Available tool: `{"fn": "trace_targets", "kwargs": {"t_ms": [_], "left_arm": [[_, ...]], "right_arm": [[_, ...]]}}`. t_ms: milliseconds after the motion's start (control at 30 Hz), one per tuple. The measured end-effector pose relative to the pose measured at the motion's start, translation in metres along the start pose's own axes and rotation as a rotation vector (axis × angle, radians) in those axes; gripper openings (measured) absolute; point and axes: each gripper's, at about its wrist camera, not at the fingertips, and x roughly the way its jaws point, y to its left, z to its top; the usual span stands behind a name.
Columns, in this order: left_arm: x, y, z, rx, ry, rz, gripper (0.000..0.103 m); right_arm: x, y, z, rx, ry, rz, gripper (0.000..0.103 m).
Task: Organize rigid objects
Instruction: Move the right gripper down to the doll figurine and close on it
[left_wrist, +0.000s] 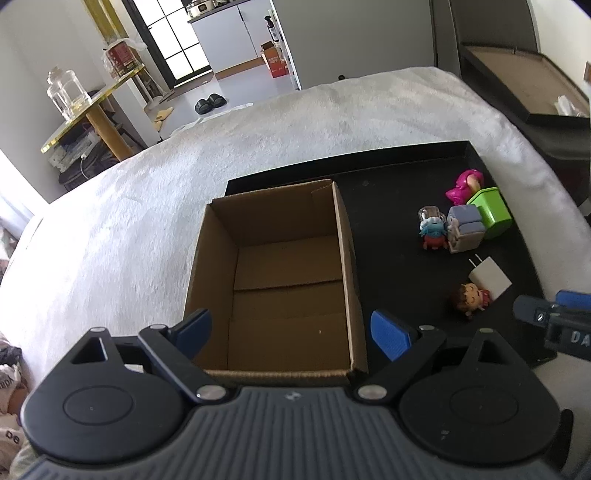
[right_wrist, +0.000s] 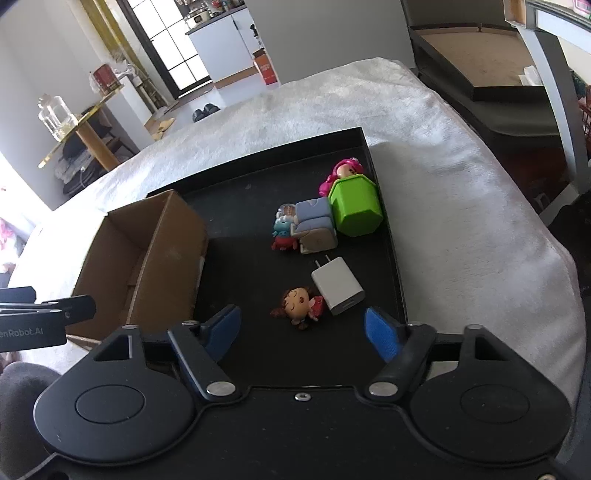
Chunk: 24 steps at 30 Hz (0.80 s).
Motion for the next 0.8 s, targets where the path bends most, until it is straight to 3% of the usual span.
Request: {"fn": "trace_targets", "kwargs": {"t_ms": [367,800], "left_arm": [[0.03,-0.029,0.018,0.098,0.003,0.073,0.077],[0.05,-0.046,0.026,0.169,0.012,0.104,0.072]], "right_arm": [[0.04,-0.001,-0.006,0.014,0.047,0.03,0.059],[0.07,0.013,-0.005,-0.048,0.061,-0.01,0.059]]}}
